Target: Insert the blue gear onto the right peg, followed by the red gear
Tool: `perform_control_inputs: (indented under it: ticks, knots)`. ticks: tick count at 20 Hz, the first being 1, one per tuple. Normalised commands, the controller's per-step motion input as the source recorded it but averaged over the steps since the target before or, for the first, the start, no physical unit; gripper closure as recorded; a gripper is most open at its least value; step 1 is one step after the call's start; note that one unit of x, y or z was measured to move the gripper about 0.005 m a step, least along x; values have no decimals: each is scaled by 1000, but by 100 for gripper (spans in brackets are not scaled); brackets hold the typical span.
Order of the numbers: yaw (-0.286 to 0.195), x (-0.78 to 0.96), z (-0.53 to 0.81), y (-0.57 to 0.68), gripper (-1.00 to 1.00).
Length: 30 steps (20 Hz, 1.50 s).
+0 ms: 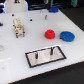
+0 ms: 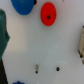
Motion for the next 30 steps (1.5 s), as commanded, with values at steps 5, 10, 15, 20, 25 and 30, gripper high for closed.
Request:
perform_control_inputs:
  ticks: [5,10,15,20,25,30]
  knots:
    - [0,-84,-294,456,-100]
    - [0,-81,-347,426,-100]
    - [0,-88,-418,337,-100]
    - [0,-98,-439,151,-100]
    - [0,-74,-381,4,-100]
    - [0,-80,-400,0,-100]
